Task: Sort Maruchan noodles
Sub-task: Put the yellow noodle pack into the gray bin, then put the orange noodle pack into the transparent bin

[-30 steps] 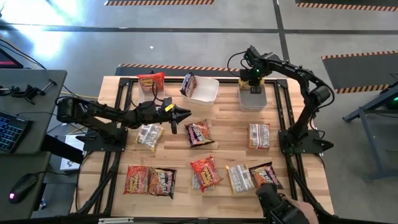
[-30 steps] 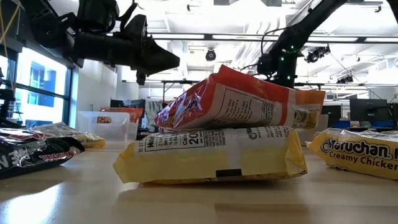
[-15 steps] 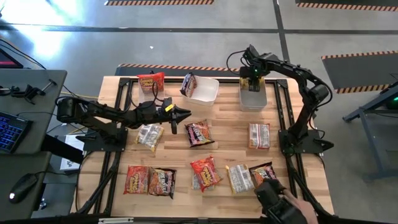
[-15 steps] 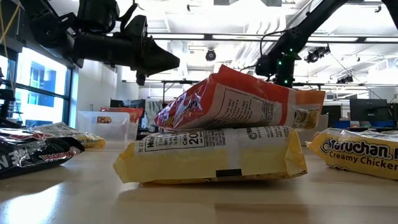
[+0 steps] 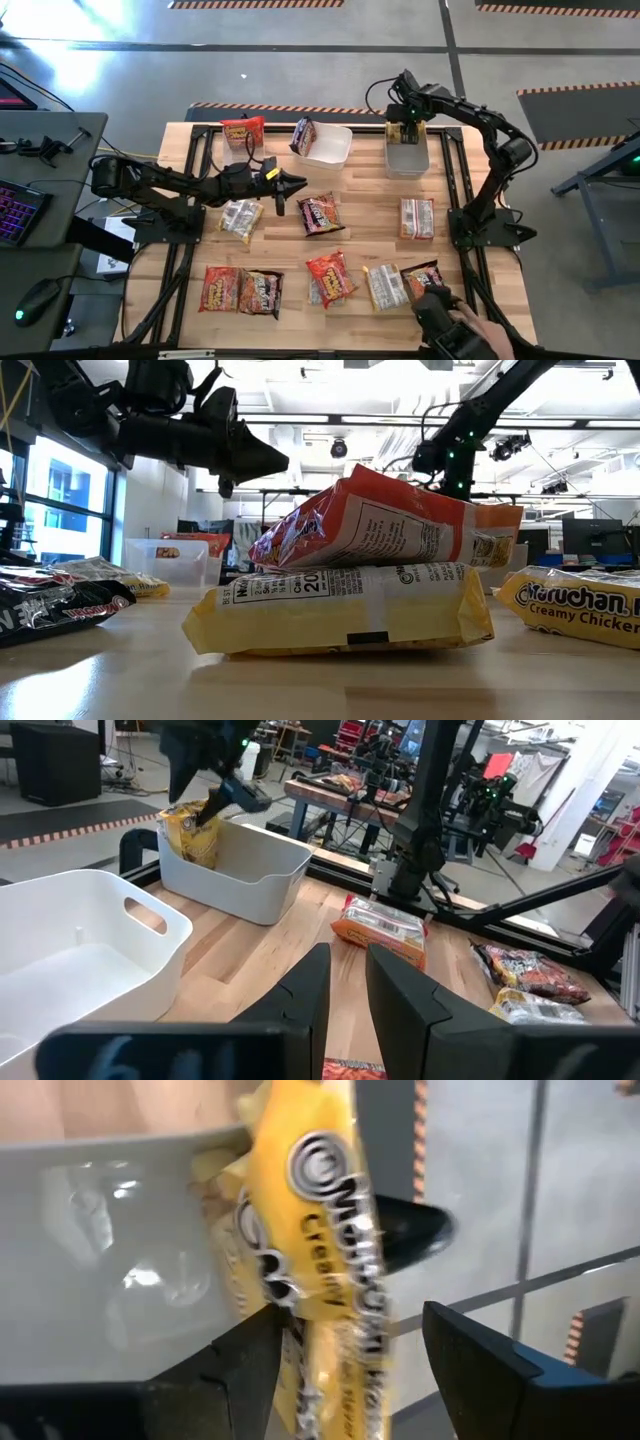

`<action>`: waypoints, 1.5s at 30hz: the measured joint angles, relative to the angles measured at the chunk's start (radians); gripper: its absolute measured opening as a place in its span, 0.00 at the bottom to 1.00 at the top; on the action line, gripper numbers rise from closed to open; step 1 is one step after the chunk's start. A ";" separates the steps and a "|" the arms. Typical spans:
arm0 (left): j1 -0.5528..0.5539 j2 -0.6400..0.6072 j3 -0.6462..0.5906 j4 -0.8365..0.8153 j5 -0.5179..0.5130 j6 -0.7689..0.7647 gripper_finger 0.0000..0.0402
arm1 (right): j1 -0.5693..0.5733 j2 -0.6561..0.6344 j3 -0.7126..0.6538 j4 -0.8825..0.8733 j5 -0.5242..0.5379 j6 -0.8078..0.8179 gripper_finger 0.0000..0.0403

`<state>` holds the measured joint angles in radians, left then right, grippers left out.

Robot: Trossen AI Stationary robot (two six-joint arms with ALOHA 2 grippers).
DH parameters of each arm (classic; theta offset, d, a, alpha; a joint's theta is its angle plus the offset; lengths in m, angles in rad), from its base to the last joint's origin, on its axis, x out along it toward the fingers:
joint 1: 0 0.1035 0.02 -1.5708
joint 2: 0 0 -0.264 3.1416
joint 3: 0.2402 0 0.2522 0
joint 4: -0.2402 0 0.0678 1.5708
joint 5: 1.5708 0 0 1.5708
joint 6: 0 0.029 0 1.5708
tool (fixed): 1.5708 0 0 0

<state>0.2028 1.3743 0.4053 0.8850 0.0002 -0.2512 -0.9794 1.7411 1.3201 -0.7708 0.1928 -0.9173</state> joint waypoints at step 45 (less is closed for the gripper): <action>0.082 -0.258 0.161 -0.865 0.012 0.024 0.00 | 0.243 -0.604 -0.775 1.087 -0.553 0.670 0.01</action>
<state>0.2844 1.1162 0.5667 0.0201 0.0118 -0.2270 -0.7361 1.1366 0.5449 0.3158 -0.3603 -0.2470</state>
